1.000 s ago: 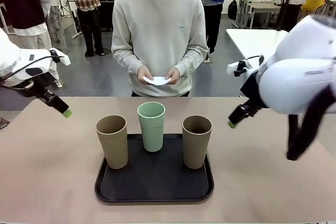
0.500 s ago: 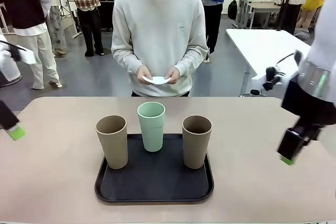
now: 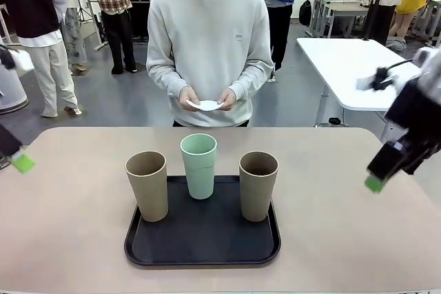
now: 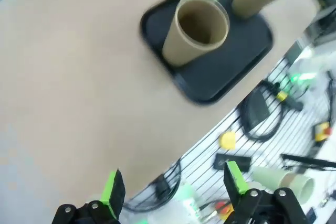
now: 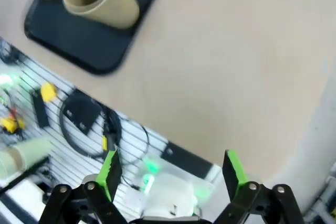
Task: Place coasters on the table and set cups on them.
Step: Pick up one Reusable plastic cup and place it on a coaster set by the human.
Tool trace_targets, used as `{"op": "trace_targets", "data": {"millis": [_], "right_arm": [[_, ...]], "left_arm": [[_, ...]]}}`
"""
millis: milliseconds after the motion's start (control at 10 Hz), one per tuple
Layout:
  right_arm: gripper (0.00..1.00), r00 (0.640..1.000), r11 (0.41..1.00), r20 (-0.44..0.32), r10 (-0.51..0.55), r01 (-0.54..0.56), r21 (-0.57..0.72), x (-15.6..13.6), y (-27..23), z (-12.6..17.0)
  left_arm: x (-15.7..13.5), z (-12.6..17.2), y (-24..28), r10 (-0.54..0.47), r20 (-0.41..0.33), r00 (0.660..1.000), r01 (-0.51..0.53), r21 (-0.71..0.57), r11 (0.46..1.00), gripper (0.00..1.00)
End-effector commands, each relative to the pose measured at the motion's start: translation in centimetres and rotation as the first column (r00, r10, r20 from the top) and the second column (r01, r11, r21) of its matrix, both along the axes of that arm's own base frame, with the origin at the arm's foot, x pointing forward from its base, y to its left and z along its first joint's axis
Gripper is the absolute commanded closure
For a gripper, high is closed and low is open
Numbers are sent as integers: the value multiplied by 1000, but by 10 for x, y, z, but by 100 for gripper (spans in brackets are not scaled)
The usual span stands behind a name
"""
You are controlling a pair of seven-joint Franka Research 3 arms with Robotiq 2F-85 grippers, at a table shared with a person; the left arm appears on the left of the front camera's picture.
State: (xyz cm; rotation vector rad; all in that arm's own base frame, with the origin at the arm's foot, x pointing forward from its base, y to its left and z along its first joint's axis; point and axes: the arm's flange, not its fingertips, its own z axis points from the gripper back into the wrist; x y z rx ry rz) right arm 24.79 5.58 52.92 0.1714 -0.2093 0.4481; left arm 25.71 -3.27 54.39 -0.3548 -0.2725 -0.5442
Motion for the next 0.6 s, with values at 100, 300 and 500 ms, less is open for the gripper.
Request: {"op": "trace_targets", "data": {"millis": [100,300,500], "right_arm": [[0,961,591,-47,-271,204,780,38,-102,-71],[0,947,442,-130,-292,255,860,30,-151,-95],[0,926,390,-179,-332,307,868,11,-182,-109]], "left_arm": [[34,-23,54,-25,-1,1000,18,-685,728,0],[28,-31,81,24,-132,991,-110,-704,702,0],[23,-44,108,117,-244,963,-254,-667,701,0]]}}
